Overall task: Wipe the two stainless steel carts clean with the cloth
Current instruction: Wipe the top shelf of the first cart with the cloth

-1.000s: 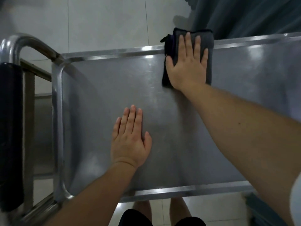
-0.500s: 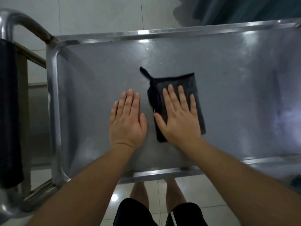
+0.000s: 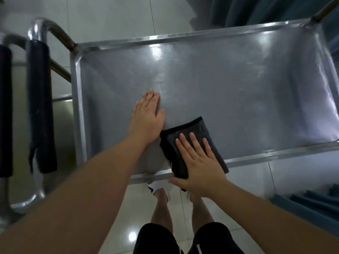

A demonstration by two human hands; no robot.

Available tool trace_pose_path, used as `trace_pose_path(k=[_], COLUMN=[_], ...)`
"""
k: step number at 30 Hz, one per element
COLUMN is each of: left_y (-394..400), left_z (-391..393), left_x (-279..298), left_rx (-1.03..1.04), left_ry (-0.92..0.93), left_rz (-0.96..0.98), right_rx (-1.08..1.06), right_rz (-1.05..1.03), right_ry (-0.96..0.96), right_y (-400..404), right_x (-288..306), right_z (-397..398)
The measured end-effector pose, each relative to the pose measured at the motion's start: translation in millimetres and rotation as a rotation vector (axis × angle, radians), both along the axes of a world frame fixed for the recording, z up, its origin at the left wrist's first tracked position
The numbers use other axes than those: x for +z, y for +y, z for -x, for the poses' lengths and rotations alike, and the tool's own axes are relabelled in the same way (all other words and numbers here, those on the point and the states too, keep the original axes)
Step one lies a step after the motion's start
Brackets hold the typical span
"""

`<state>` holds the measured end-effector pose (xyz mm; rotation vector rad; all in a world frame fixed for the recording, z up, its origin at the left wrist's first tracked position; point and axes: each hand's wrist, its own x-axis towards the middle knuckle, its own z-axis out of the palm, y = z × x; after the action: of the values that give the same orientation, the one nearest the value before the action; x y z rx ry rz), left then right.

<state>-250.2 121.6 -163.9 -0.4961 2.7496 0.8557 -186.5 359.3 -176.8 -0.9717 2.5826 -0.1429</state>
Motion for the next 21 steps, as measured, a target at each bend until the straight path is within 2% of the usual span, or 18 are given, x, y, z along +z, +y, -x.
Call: trace_pose_path(k=[4,6,13,17,21], left_y=[-9,-3,10,15,30], left_z=[-16,-38,-123,-154,-183], left_x=[27,39,66,83,100], left_rx=[-0.094,-0.103,-0.141,-0.162,-0.114], left_ry=[-0.014,-0.078,-0.228,-0.238,-0.209], left_rz=[0.089,0.123,0.114,0.135,0.125], right_rx=[0.106,0.126,0.071,0.06,0.064], right_rz=[-0.06,-0.069,-0.088,-0.112,-0.233], right_ry=[-0.019,-0.02,-0.119,-0.156,-0.235], right_y=[16,20,12,3,1], right_x=[4,6,38,71,100], right_z=[-19,-23,-41,-43,-48])
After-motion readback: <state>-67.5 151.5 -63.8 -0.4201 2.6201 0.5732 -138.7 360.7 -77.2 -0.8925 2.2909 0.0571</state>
